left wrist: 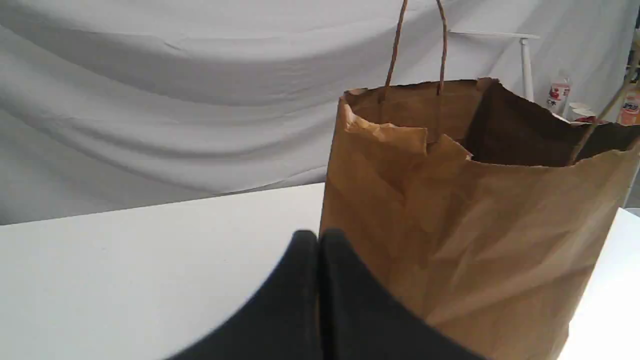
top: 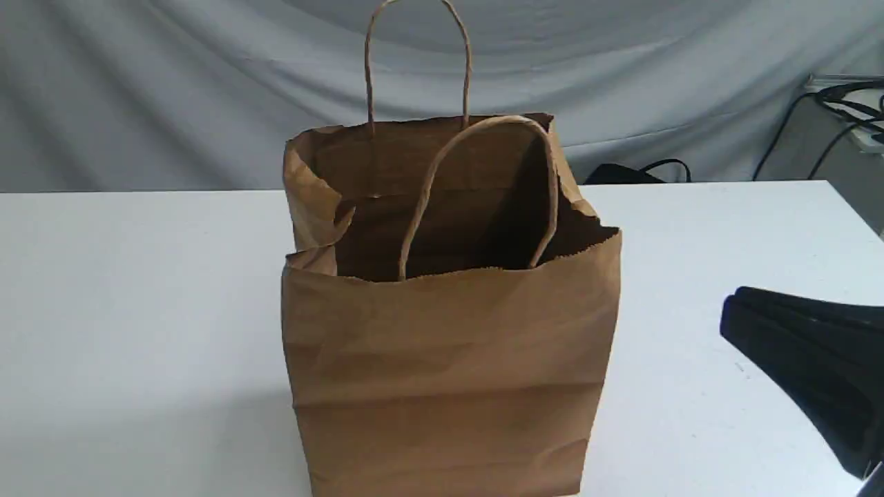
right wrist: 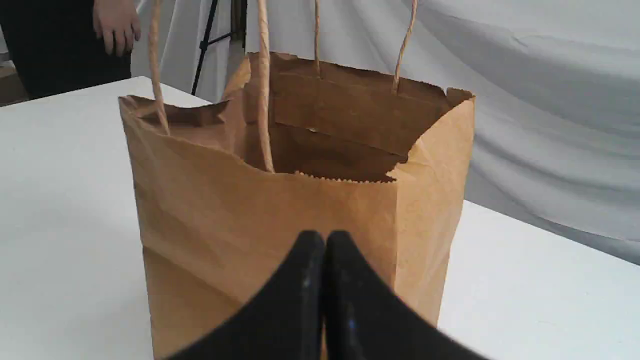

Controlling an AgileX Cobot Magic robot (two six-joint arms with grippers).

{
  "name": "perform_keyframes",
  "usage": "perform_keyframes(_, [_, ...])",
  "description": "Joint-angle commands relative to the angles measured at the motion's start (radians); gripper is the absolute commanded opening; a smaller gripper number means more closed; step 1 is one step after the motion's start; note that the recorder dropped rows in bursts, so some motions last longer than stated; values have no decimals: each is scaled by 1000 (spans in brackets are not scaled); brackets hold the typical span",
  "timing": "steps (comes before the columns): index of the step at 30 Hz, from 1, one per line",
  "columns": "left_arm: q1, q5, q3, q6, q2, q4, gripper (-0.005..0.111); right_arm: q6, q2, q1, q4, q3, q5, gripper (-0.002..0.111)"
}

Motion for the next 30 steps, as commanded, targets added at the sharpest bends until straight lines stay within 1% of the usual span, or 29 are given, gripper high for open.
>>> perform_keyframes(1, [-3, -8, 6, -7, -5, -4, 0, 6, -4, 1, -9, 2, -3, 0])
perform_keyframes(8, [-3, -11, 6, -7, -5, -4, 0, 3, -21, 1, -9, 2, -3, 0])
perform_keyframes(10, [-3, -11, 6, -7, -5, -4, 0, -6, -45, -24, -9, 2, -11, 0])
perform_keyframes(16, [-3, -13, 6, -7, -5, -4, 0, -6, -131, -235, -9, 12, -26, 0])
perform_keyframes(18, [-3, -13, 6, -7, -5, -4, 0, -10, -174, -333, -15, 46, -60, 0])
perform_keyframes(21, [-3, -13, 6, -7, -5, -4, 0, -4, -263, -444, -15, 139, -113, 0])
perform_keyframes(24, [-3, -13, 6, -7, -5, -4, 0, 39, -354, -534, -15, 239, -166, 0])
perform_keyframes(27, [-3, -13, 6, -7, -5, -4, 0, 82, -450, -602, -15, 347, -248, 0])
perform_keyframes(28, [-3, -13, 6, -7, -5, -4, 0, 101, -477, -623, -15, 358, -272, 0])
perform_keyframes(29, [-3, -13, 6, -7, -5, -4, 0, 120, -501, -644, -15, 358, -277, 0])
perform_keyframes(30, [-3, -13, 6, -7, -5, -4, 0, 132, -518, -663, -15, 358, -212, 0])
